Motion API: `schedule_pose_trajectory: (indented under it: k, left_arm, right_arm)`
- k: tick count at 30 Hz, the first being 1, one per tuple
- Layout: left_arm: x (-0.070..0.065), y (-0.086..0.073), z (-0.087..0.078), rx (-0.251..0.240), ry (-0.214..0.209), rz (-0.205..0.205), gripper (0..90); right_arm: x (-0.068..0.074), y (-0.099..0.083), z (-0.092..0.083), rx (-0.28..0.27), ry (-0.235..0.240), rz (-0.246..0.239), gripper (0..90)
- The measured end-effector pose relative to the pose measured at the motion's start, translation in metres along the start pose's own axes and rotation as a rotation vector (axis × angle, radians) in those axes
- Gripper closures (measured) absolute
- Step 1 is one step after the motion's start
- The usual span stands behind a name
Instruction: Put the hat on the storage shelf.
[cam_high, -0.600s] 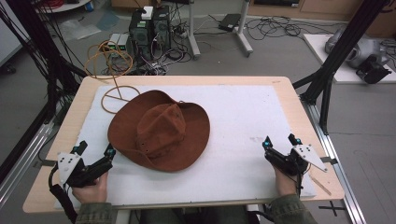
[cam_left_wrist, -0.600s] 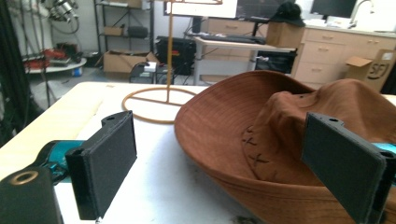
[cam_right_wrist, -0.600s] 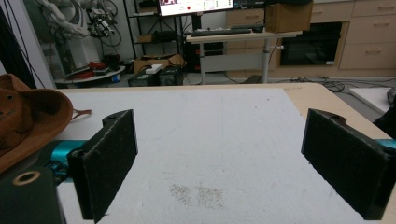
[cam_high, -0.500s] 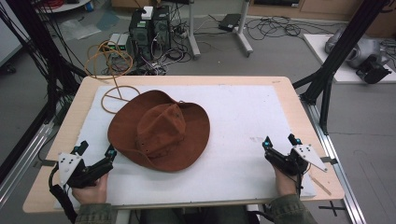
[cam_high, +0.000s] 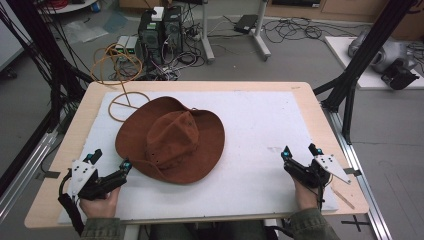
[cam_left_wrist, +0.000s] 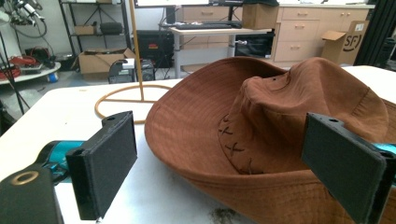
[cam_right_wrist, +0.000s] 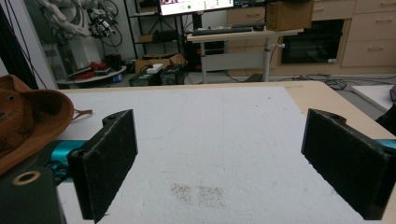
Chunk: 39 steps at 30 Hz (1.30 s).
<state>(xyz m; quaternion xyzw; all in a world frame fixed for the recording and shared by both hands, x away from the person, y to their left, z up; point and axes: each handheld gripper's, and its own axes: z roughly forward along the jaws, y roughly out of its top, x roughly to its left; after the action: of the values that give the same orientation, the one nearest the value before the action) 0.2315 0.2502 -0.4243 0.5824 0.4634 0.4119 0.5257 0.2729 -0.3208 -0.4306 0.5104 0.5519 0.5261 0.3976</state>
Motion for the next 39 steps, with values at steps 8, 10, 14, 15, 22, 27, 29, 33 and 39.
schedule_pose_trajectory:
  k: [8,10,14,15,22,27,29,33,39]
  left_arm:
    - [-0.004,0.008,0.007,0.005,-0.034,0.013,11.3]
    - [-0.006,0.013,0.011,0.015,-0.059,0.009,11.3]
    - [-0.012,0.017,0.017,0.042,-0.083,0.015,11.3]
    - [-0.012,0.017,0.017,0.042,-0.083,0.015,11.3]
    - [-0.033,0.018,0.036,0.196,-0.165,0.067,11.7]
    - [-0.045,0.023,0.047,0.259,-0.18,0.076,11.8]
    - [-0.05,0.023,0.052,0.289,-0.187,0.087,11.9]
    - [-0.06,0.022,0.058,0.32,-0.171,0.128,11.9]
    - [-0.074,0.012,0.075,0.449,-0.185,0.112,12.3]
  right_arm:
    - [0.0,0.0,0.0,0.0,0.001,-0.001,9.9]
    - [0.0,0.0,0.0,-0.001,-0.001,-0.001,9.9]
    - [0.0,0.0,0.0,-0.001,-0.005,-0.004,9.9]
    - [0.0,0.0,-0.001,0.002,-0.007,0.0,9.9]
    - [-0.001,0.0,-0.001,-0.003,-0.009,-0.002,9.9]
    - [-0.001,0.0,-0.001,0.003,-0.002,0.0,9.9]
    - [-0.001,0.0,-0.001,0.003,-0.001,0.0,9.9]
    - [0.0,0.0,-0.001,0.002,-0.002,0.001,9.9]
    - [0.0,0.0,-0.001,0.001,-0.001,0.001,9.9]
